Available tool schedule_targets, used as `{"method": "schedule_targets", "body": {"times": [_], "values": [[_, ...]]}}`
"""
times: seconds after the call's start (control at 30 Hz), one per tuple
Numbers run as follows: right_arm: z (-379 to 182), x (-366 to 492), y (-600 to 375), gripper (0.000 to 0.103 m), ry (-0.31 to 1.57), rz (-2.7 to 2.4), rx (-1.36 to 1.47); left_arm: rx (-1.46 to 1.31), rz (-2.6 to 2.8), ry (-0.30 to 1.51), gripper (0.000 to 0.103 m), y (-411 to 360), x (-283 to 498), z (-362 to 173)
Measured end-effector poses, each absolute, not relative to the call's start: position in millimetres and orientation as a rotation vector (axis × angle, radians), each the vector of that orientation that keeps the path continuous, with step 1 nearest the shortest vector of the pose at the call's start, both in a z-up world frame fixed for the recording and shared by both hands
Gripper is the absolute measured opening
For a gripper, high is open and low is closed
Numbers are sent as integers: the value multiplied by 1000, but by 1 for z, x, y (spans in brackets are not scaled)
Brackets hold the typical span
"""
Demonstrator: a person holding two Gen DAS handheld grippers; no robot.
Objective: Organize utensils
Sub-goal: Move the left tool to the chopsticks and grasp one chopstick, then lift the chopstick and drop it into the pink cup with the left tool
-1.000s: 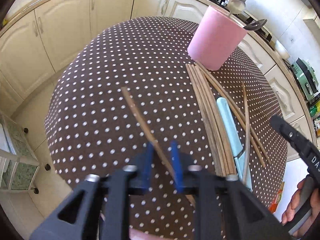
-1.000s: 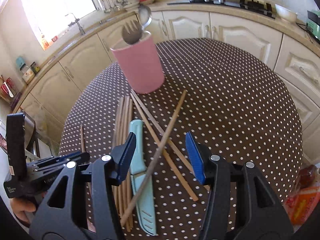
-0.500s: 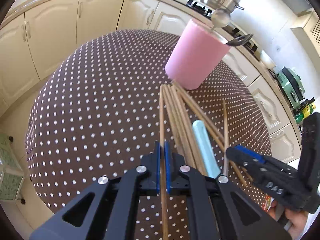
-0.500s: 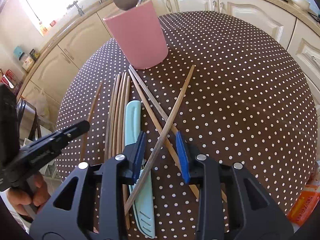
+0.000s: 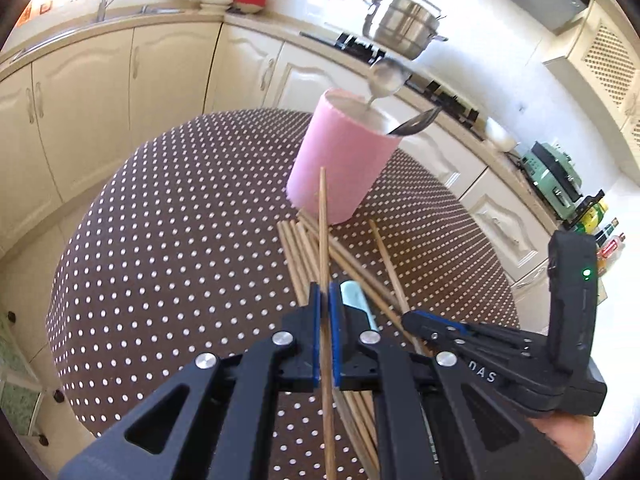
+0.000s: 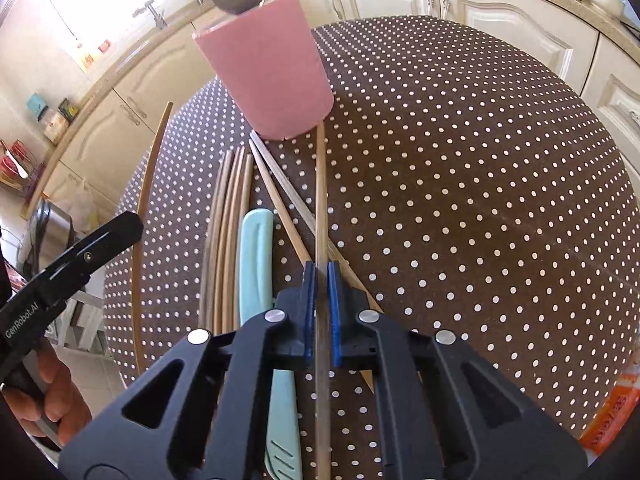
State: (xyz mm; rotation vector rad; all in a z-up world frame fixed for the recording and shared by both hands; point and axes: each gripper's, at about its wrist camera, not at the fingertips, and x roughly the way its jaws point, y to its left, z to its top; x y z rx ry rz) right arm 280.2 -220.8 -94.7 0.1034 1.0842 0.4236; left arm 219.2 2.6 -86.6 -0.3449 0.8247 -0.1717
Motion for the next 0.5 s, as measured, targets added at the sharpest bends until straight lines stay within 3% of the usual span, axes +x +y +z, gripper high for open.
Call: {"method": "schedule_targets", "body": {"times": [0.23, 0.5], "values": [[-66, 270, -240, 7, 960, 467, 153, -308, -220, 664, 4, -4, 204, -65], [-4, 259, -263, 7, 697, 491, 195, -247, -256, 484, 4, -17, 201, -39]]}}
